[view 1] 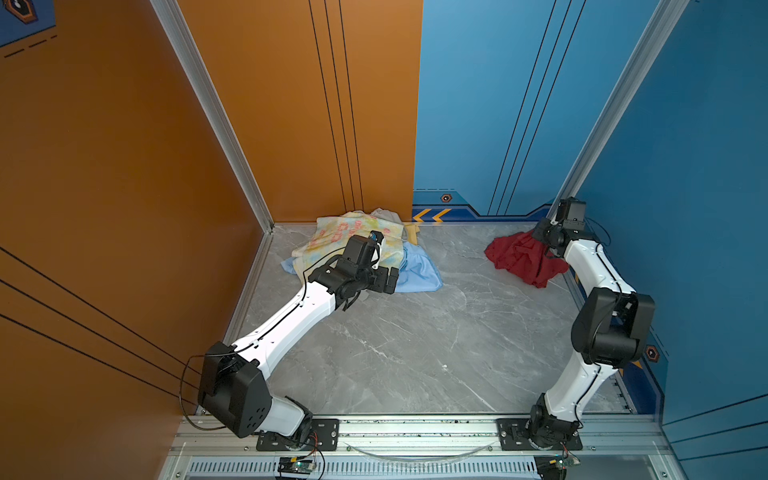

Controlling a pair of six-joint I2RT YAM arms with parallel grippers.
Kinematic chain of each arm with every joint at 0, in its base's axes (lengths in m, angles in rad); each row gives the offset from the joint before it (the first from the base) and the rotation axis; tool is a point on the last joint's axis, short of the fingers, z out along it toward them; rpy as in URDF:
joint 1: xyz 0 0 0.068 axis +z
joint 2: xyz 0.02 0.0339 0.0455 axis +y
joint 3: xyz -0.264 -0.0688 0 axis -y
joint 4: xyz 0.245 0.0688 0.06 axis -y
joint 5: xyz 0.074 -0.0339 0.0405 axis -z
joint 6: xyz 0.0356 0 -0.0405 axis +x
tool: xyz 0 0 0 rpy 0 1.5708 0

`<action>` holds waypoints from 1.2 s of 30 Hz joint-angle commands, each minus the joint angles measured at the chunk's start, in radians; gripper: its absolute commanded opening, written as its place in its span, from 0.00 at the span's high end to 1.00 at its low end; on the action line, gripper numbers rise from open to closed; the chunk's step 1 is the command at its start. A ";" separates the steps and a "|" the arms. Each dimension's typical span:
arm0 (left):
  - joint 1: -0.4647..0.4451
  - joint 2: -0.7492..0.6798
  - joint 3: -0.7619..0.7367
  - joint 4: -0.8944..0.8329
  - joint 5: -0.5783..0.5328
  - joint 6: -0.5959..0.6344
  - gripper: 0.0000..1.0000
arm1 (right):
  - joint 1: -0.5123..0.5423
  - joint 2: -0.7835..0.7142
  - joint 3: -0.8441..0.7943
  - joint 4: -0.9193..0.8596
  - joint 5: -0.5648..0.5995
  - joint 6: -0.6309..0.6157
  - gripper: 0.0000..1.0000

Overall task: Pick out a specific cloth from the pile
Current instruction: 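Lower the red cloth onto the floor with the right gripper and open it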

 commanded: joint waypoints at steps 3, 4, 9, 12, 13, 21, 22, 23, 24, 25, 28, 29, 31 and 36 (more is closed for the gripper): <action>0.011 -0.007 -0.013 0.018 -0.009 -0.001 0.00 | -0.009 0.217 0.279 -0.203 -0.017 -0.006 1.00; 0.011 -0.005 -0.013 0.018 -0.008 -0.002 0.00 | -0.007 0.253 0.307 -0.227 -0.019 -0.001 1.00; 0.016 0.004 -0.011 0.019 -0.007 -0.004 0.00 | -0.004 0.398 0.392 -0.351 -0.013 0.050 1.00; 0.019 0.007 -0.011 0.019 -0.007 -0.001 0.00 | -0.001 0.428 0.371 -0.366 -0.022 0.081 1.00; 0.021 0.005 -0.012 0.018 -0.008 0.000 0.00 | -0.001 0.435 0.364 -0.366 -0.027 0.089 1.00; 0.039 -0.011 -0.015 0.019 -0.018 0.005 0.00 | 0.043 0.498 0.360 -0.372 -0.085 0.122 1.00; 0.039 -0.014 -0.014 0.018 -0.020 0.005 0.01 | 0.048 0.501 0.359 -0.372 -0.085 0.130 1.00; 0.040 -0.014 -0.014 0.018 -0.023 0.007 0.01 | 0.054 0.503 0.357 -0.371 -0.086 0.142 1.00; 0.042 -0.014 -0.016 0.018 -0.025 0.007 0.00 | 0.060 0.505 0.355 -0.370 -0.091 0.158 1.00; 0.043 -0.014 -0.016 0.018 -0.025 0.006 0.00 | 0.067 0.509 0.358 -0.369 -0.102 0.169 1.00; 0.046 -0.012 -0.015 0.018 -0.021 0.005 0.00 | 0.091 0.515 0.366 -0.364 -0.120 0.205 1.00; 0.046 -0.011 -0.015 0.018 -0.021 0.006 0.01 | 0.101 0.516 0.367 -0.359 -0.124 0.216 1.00; 0.048 -0.014 -0.014 0.018 -0.022 0.007 0.00 | 0.114 0.515 0.368 -0.350 -0.119 0.229 1.00; 0.058 -0.022 -0.018 0.020 -0.036 0.012 0.01 | 0.122 0.517 0.398 -0.338 -0.112 0.215 0.92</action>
